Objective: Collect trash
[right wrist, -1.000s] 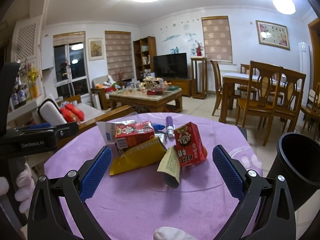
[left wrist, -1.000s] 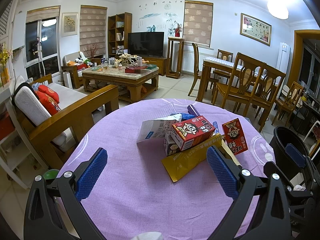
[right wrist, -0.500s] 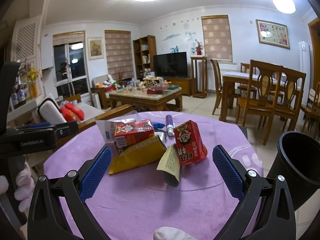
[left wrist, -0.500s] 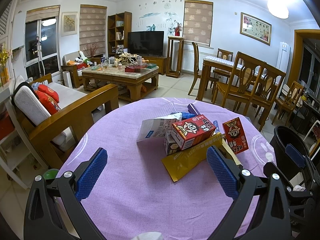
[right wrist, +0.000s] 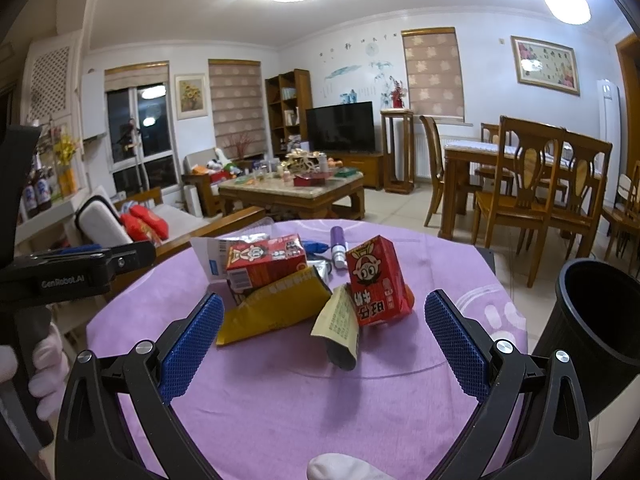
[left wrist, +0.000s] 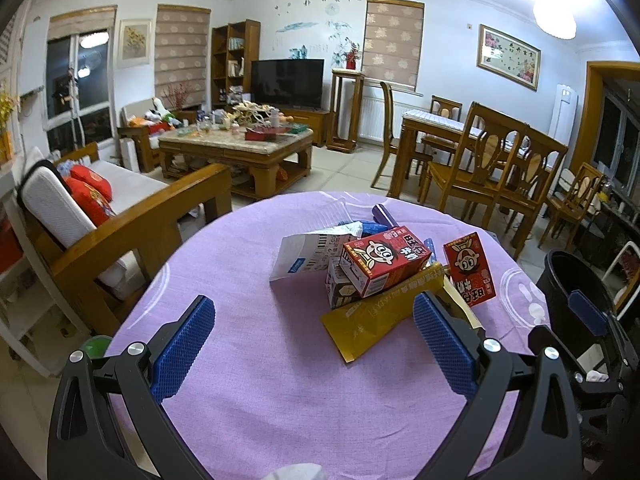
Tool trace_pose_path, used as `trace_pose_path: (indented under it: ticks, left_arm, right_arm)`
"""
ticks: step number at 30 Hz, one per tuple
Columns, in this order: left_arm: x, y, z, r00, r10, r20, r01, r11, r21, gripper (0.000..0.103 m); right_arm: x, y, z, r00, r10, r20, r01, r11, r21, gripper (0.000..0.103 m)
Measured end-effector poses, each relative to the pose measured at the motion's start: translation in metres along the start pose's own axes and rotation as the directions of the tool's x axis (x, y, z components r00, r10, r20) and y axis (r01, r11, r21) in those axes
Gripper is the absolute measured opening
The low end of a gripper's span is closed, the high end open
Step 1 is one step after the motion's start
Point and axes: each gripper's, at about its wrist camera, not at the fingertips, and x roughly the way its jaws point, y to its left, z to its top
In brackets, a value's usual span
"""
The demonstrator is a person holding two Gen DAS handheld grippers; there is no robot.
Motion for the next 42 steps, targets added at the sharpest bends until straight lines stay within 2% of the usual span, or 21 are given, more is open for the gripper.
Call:
trace_pose_path:
  ticks: [2, 3, 6, 10, 16, 20, 24, 26, 28, 30, 31, 32, 34, 40, 41, 42]
  left_arm:
    - [0.006, 0.009, 0.003, 1.0, -0.03, -0.001, 0.03, 1.0, 0.004, 0.098]
    - [0.025, 0.021, 0.004, 0.999, -0.043, -0.016, 0.043, 0.999, 0.021, 0.098]
    - [0.056, 0.04, 0.011, 0.997, -0.038, -0.067, 0.041, 0.998, 0.04, 0.098]
    - [0.097, 0.046, 0.023, 0.978, -0.152, -0.144, 0.162, 0.985, 0.065, 0.098]
    - [0.138, 0.041, 0.039, 0.954, -0.234, -0.189, 0.254, 0.963, 0.088, 0.098]
    - [0.151, 0.033, 0.038, 0.95, -0.24, -0.198, 0.263, 0.959, 0.1, 0.095]
    - [0.15, 0.041, 0.04, 0.942, -0.261, -0.212, 0.283, 0.956, 0.078, 0.073]
    - [0.149, 0.042, 0.037, 0.936, -0.278, -0.214, 0.299, 0.952, 0.07, 0.066]
    - [0.147, 0.04, 0.034, 0.931, -0.293, -0.22, 0.315, 0.946, 0.073, 0.053]
    - [0.144, 0.039, 0.031, 0.925, -0.308, -0.222, 0.332, 0.94, 0.077, 0.046]
    - [0.143, 0.039, 0.03, 0.922, -0.316, -0.222, 0.34, 0.938, 0.075, 0.035]
    - [0.158, 0.039, 0.038, 0.922, -0.312, -0.228, 0.337, 0.938, 0.081, 0.03]
    - [0.157, 0.042, 0.038, 0.917, -0.334, -0.22, 0.354, 0.933, 0.059, 0.019]
    - [0.143, 0.051, 0.04, 0.916, -0.361, -0.174, 0.369, 0.929, 0.02, 0.015]
    - [0.143, 0.046, 0.04, 0.918, -0.36, -0.166, 0.368, 0.929, 0.021, 0.015]
    - [0.137, 0.046, 0.041, 0.92, -0.362, -0.149, 0.369, 0.929, 0.023, 0.015]
  right_arm:
    - [0.002, -0.002, 0.0, 1.0, 0.021, -0.005, -0.021, 1.0, 0.008, 0.099]
    - [0.005, -0.009, -0.008, 0.999, 0.032, -0.008, -0.032, 0.999, 0.014, 0.099]
    - [0.021, -0.027, -0.013, 0.997, 0.073, -0.04, -0.072, 0.997, 0.039, 0.099]
    - [0.051, -0.058, -0.011, 0.988, 0.131, -0.087, -0.12, 0.986, 0.116, 0.099]
    - [0.098, -0.091, -0.009, 0.955, 0.216, -0.201, -0.17, 0.96, 0.224, 0.096]
    - [0.126, -0.099, -0.013, 0.93, 0.221, -0.295, -0.155, 0.961, 0.23, 0.087]
    - [0.143, -0.101, -0.016, 0.906, 0.24, -0.349, -0.159, 0.957, 0.244, 0.077]
    - [0.152, -0.106, -0.014, 0.898, 0.256, -0.357, -0.168, 0.951, 0.26, 0.072]
    - [0.157, -0.106, -0.013, 0.891, 0.252, -0.377, -0.161, 0.953, 0.256, 0.066]
    - [0.164, -0.104, -0.008, 0.892, 0.24, -0.384, -0.153, 0.958, 0.243, 0.061]
    - [0.165, -0.103, -0.006, 0.892, 0.24, -0.384, -0.157, 0.959, 0.236, 0.06]
    - [0.167, -0.103, -0.005, 0.892, 0.24, -0.383, -0.162, 0.961, 0.226, 0.058]
    - [0.169, -0.101, -0.003, 0.893, 0.234, -0.383, -0.164, 0.964, 0.207, 0.056]
    - [0.167, -0.106, 0.0, 0.896, 0.253, -0.366, -0.174, 0.956, 0.236, 0.049]
    - [0.166, -0.108, 0.001, 0.896, 0.262, -0.358, -0.18, 0.952, 0.246, 0.039]
    - [0.162, -0.11, 0.003, 0.898, 0.279, -0.34, -0.194, 0.945, 0.262, 0.035]
